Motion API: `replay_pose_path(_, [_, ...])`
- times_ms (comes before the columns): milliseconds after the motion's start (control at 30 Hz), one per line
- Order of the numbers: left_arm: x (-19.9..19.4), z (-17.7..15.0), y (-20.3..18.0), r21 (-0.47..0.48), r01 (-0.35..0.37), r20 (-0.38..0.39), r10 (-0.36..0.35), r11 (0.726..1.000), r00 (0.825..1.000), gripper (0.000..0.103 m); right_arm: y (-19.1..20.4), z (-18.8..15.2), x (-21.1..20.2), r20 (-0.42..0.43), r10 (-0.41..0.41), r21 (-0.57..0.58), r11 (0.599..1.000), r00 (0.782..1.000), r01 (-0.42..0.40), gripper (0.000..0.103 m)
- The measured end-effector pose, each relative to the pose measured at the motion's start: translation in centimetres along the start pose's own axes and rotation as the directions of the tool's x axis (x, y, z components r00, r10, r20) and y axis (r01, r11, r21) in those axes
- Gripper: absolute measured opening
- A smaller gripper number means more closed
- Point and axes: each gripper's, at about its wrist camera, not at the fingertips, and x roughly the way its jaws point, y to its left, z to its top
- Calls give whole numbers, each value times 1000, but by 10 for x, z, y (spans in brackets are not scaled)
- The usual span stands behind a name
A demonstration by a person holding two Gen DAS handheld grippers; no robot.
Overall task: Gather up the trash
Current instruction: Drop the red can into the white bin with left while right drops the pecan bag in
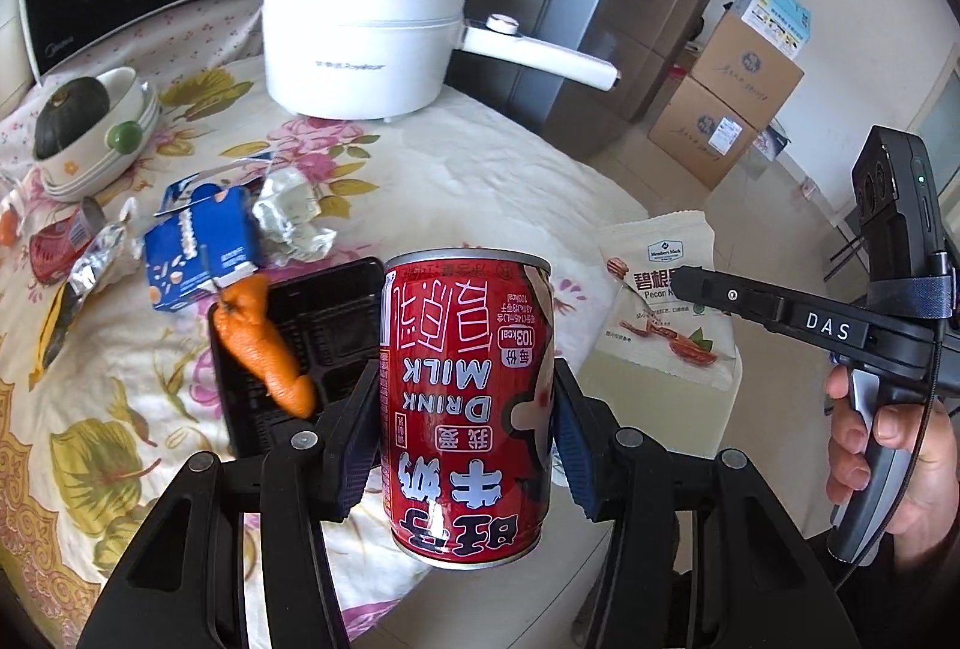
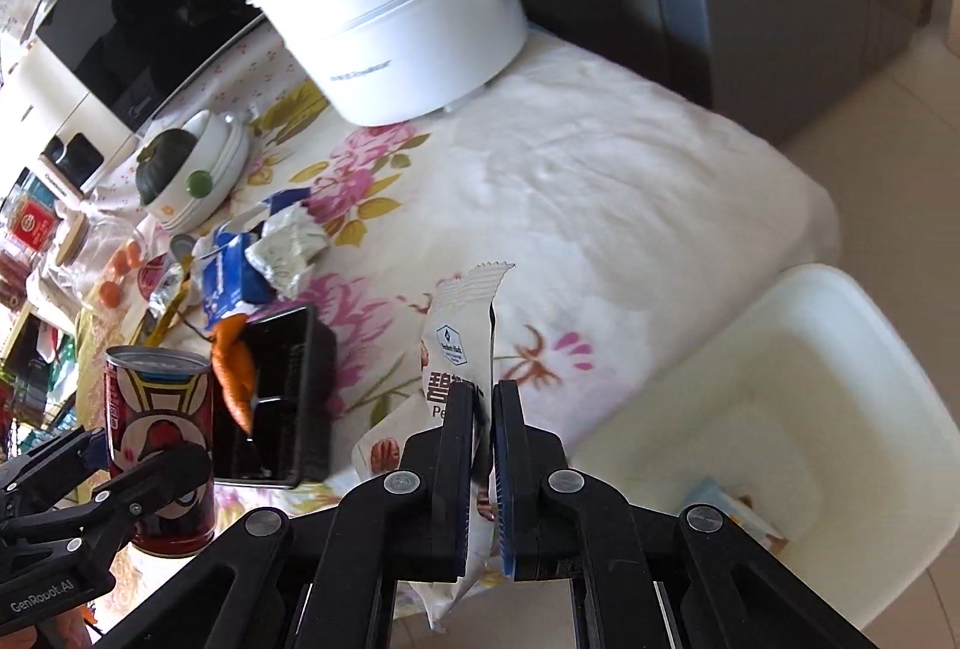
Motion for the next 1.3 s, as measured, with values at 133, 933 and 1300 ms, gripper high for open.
replay_pose_path(133, [18, 5, -39, 48, 51, -15, -50, 998, 999, 55, -39, -5, -17, 15, -53, 49, 997, 998, 52, 7])
replay_pose_path(933, [119, -7, -153, 253, 47, -75, -29, 966, 997, 87, -167, -38, -51, -52, -235, 193, 951, 971, 240, 9])
replay_pose_path(1300, [80, -10, -110, 229, -16, -61, 30, 973, 998, 89, -152, -33, -41, -58, -250, 156, 954, 967, 256, 10])
